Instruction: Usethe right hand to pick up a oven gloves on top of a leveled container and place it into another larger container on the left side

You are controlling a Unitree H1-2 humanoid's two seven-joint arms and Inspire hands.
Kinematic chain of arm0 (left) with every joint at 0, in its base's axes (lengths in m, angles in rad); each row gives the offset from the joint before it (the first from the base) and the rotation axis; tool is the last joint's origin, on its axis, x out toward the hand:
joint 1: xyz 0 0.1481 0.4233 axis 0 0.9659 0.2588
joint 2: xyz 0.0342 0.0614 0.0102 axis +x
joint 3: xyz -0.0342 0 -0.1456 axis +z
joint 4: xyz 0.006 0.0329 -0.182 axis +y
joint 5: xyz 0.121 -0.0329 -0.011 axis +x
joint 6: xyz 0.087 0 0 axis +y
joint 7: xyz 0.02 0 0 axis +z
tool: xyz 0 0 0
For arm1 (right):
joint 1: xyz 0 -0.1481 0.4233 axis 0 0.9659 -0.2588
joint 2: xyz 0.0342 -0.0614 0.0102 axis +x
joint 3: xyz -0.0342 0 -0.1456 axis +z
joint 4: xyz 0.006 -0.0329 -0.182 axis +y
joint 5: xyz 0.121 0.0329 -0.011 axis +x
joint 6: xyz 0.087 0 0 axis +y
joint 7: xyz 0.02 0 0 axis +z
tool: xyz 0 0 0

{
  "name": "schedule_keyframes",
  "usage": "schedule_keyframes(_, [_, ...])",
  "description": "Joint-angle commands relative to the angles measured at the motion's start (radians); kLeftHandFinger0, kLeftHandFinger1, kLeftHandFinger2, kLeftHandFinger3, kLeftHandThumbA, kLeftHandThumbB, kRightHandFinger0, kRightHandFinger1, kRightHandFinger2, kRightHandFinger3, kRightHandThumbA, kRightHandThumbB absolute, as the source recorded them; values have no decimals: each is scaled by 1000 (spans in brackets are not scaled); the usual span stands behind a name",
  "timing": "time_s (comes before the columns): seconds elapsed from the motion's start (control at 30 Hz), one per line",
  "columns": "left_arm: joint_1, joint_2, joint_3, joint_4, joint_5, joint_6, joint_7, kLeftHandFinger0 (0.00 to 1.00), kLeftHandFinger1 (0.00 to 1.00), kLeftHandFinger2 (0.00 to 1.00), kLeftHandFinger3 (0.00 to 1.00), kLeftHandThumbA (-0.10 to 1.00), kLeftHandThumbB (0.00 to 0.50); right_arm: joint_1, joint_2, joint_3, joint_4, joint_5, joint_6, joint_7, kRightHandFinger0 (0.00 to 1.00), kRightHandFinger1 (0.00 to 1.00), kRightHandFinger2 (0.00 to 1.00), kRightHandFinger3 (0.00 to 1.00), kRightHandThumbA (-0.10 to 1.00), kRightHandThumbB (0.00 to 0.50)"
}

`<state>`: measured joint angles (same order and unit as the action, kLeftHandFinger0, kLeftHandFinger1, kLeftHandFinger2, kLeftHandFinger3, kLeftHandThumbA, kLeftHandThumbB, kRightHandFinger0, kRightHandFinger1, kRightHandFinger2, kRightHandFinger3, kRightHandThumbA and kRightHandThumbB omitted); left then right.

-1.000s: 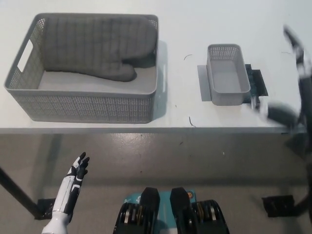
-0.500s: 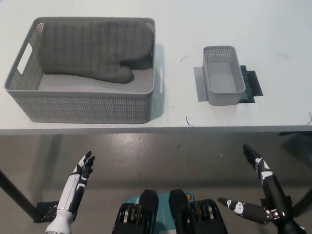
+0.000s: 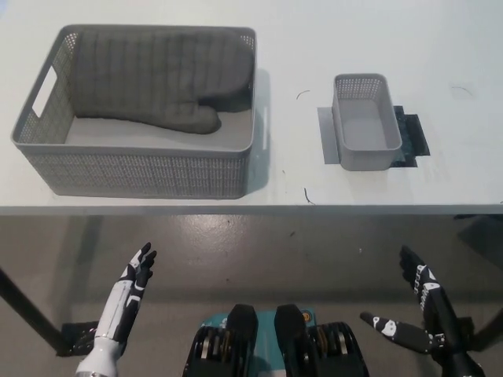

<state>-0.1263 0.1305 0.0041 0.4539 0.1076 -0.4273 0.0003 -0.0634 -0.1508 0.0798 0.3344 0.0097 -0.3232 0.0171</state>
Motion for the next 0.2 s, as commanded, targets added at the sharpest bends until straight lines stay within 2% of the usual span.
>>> schedule_keyframes(0.0, [-8,6,-4,-27,4,-27,5,1000,1000,1000,1000,1000,156,-22,-2,-8,-5,23,-65,41,1000,1000,1000,1000,1000,91])
schedule_keyframes(0.17, [2,8,-2,-31,6,-23,9,1000,1000,1000,1000,1000,153,-21,3,-5,-7,11,-64,46,1000,1000,1000,1000,1000,74])
